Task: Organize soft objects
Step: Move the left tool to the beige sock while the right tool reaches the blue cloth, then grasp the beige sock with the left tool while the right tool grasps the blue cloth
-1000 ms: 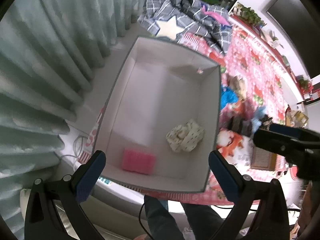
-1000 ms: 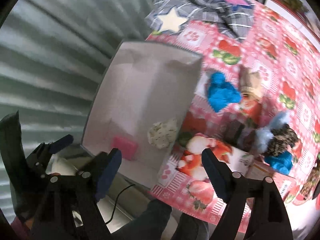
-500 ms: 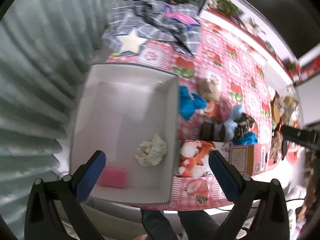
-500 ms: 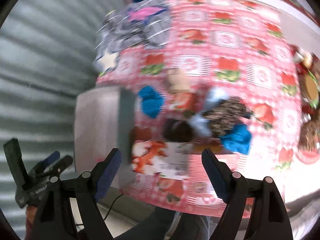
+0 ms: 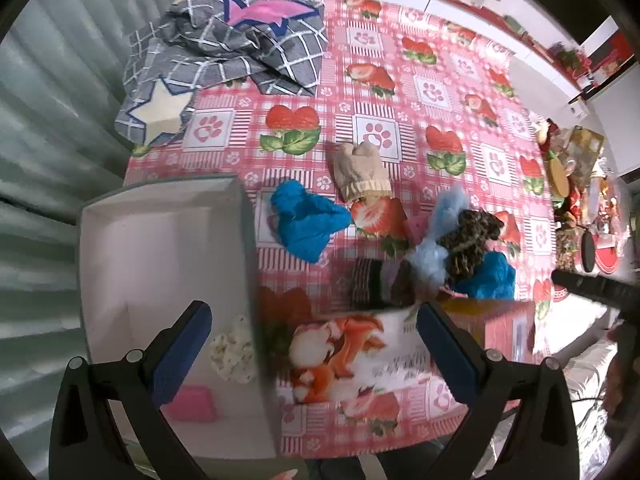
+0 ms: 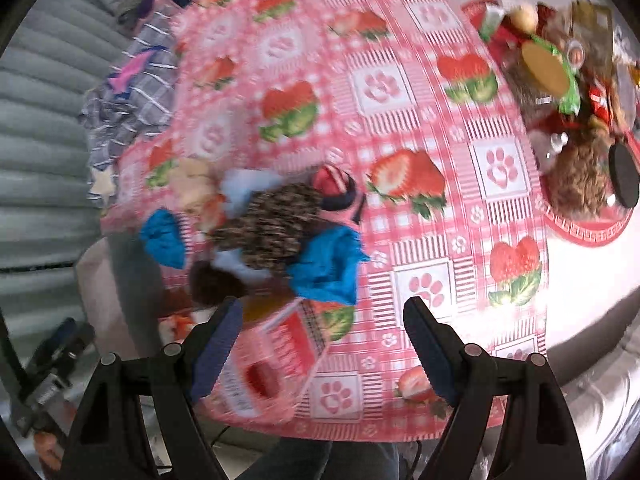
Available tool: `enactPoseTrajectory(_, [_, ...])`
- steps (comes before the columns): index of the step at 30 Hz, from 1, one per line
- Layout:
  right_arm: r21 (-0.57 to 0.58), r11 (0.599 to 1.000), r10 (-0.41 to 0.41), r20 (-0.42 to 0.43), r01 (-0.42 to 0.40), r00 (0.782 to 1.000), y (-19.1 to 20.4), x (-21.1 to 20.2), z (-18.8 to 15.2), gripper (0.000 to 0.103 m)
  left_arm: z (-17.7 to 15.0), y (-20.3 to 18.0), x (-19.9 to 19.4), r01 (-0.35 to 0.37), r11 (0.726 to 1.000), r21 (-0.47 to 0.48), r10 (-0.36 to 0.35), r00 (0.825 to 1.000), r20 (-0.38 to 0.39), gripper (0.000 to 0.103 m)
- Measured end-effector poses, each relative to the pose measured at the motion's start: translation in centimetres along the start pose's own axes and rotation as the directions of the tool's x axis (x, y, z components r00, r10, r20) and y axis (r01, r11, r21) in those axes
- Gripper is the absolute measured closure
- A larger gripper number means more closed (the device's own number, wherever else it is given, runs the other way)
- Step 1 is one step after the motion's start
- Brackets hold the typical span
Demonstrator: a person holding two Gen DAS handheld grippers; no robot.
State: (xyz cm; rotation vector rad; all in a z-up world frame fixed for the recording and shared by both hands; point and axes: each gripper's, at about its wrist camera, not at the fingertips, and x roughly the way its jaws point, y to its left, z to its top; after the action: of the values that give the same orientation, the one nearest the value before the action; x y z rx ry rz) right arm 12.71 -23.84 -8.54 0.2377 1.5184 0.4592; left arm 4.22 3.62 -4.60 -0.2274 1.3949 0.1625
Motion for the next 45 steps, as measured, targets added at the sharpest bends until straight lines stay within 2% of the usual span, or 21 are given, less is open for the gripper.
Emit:
enactPoseTrajectory(8, [0.061,0.994,0.102,-0.128,-0.095,0.987,-1.7,7.4,1.9,0.020,4.3,-2.5,5.1,-0.042,0.999,-0.013,0.040,0.994,-0.101,0.000])
enactPoseTrajectory(11, [0.040,0.995,0.100,-0.187,-0.095,0.977,-1.4,10.4,2.2,0.020,6.0,-3.2,7.3,-0.059,0.998,-0.023,0.055,0.990,-0.131,0.000])
enactPoseTrajectory(12, [0.022,0.997,0.073,-0.204,-0.070,0.976,-1.4,11.5,2.2,0.020,6.6,-3.5,8.1,-0.069,0.997,-0.028,0.064,0.988,-0.140,0.000])
enactPoseTrajectory(15, [-0.051,0.997,-0.070,-0.194,0.061,0.979,-2.2,12.4,1.5,0.020,8.3,-4.3,10.5,-0.092,0.995,-0.029,0.087,0.984,-0.153,0.000])
enactPoseTrajectory(17, [-0.072,0.991,-0.125,-0.184,0.113,0.975,-3.8,12.4,0.7,0.020,9.4,-4.8,12.1,-0.103,0.994,-0.028,0.097,0.981,-0.166,0.000])
enactPoseTrajectory(21, [-0.019,0.975,-0.223,-0.164,0.223,0.961,-8.7,11.2,-1.1,0.020,10.7,-5.7,14.7,-0.110,0.993,-0.029,0.103,0.975,-0.196,0.000])
enactPoseTrajectory(23, [0.026,0.972,-0.226,-0.159,0.233,0.961,-10.6,10.5,-1.8,0.020,11.1,-6.0,15.8,-0.120,0.993,-0.020,0.114,0.972,-0.208,0.000])
enactPoseTrajectory(26, [0.093,0.985,-0.136,-0.105,0.146,0.985,-12.2,8.8,-3.0,0.020,11.3,-6.0,17.3,-0.124,0.992,-0.018,0.116,0.966,-0.232,0.000])
enactPoseTrajectory(28, [0.087,0.992,-0.090,-0.045,0.094,0.995,-11.9,7.6,-3.5,0.020,11.3,-5.8,18.0,-0.132,0.991,-0.017,0.124,0.963,-0.240,0.000])
enactPoseTrajectory(30, [0.054,0.995,-0.082,-0.001,0.082,0.997,-11.1,7.1,-3.4,0.020,11.3,-5.6,18.6,-0.141,0.990,-0.016,0.133,0.960,-0.248,0.000])
enactPoseTrajectory(33, [-0.018,0.993,-0.113,0.018,0.114,0.993,-9.3,7.8,-3.0,0.019,11.2,-5.4,19.5,-0.145,0.989,-0.018,0.135,0.955,-0.262,0.000])
enactPoseTrajectory(39, [-0.096,0.982,-0.162,-0.022,0.159,0.987,-7.5,11.2,-2.2,0.019,11.0,-5.7,21.5,-0.145,0.989,-0.024,0.132,0.946,-0.295,0.000])
enactPoseTrajectory(40, [-0.103,0.980,-0.174,-0.021,0.171,0.984,-7.4,11.5,-2.3,0.015,11.1,-5.7,21.6,-0.136,0.990,-0.035,0.120,0.950,-0.287,0.000])
enactPoseTrajectory(41, [-0.113,0.976,-0.188,-0.014,0.185,0.982,-7.2,11.8,-2.3,0.005,11.1,-5.6,21.7,-0.128,0.991,-0.037,0.112,0.951,-0.288,0.000])
enactPoseTrajectory(42, [-0.122,0.973,-0.198,-0.019,0.194,0.980,-6.9,12.1,-2.3,0.001,11.2,-5.5,21.8,-0.123,0.992,-0.037,0.107,0.951,-0.289,0.000])
enactPoseTrajectory(45, [-0.128,0.968,-0.221,-0.031,0.215,0.975,-6.2,12.5,-2.1,0.000,11.5,-5.1,22.0,-0.101,0.994,-0.043,0.084,0.952,-0.294,0.000])
